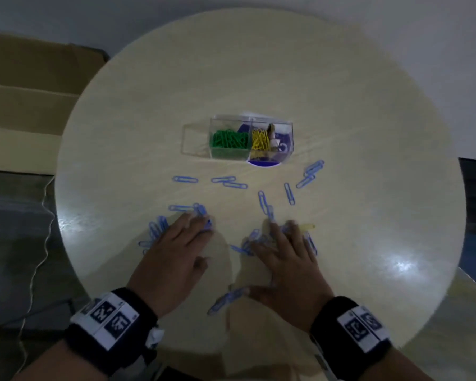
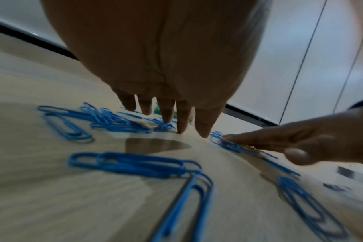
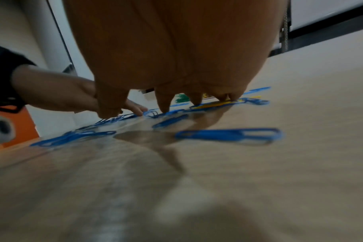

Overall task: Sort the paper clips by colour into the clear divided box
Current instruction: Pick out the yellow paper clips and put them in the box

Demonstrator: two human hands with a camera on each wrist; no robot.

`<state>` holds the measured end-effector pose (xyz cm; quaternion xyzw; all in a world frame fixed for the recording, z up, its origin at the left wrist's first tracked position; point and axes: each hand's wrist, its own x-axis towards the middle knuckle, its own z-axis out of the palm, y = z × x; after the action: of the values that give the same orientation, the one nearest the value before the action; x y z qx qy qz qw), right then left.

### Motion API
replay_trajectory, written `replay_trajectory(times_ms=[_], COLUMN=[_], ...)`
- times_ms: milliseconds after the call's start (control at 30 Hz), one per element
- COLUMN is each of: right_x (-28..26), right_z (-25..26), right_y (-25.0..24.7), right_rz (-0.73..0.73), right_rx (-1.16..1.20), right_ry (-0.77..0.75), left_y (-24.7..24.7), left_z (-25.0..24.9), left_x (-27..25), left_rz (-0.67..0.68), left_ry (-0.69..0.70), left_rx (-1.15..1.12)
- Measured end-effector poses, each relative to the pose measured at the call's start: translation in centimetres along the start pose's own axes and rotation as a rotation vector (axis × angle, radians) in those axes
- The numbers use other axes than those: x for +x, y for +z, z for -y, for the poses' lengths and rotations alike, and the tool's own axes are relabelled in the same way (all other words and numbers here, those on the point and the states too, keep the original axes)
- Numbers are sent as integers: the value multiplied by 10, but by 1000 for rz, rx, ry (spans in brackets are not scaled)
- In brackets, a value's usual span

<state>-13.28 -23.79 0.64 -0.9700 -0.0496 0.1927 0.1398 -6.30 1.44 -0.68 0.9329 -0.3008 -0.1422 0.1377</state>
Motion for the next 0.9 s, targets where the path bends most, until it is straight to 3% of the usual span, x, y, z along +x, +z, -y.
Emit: replay_trajectory(times_ms=[133,200,267,333,400,467,567,667,800,900], right_x=[2,1,-4,-9,-14,-17,-20,-23,-28,-34], right_z=[2,-12,-34,-57,-68,-71,-75,-78,-75,-77], right_y=[4,-3,-11,-13,-12,-10,-9,-7,-8,-9], right_rz=[-111,-260,-450,-547,-491,-383,-302,-327,-408,-343], right_rx=[76,196,275,232,133,28,-45,21,71,37], right_ry=[-25,30,102,145,162,153,209,319,253,227], left_y=[-7,-13,-16,-8,3,7,0,-6,6,16], left_z=[0,-11,-25,-41,-51,-53,-49,-51,-85,-99], left_x=[16,24,28,24,16,12,15,29,50,55], left_rz=[-93,-139,-165,-135,-54,4,-90,-182,-82,-14], left_ry=[-30,-33,68,221,293,265,214,151,285,297], left_rx=[-30,-44,-82,-111,-83,-30,-40,-33,-10,42])
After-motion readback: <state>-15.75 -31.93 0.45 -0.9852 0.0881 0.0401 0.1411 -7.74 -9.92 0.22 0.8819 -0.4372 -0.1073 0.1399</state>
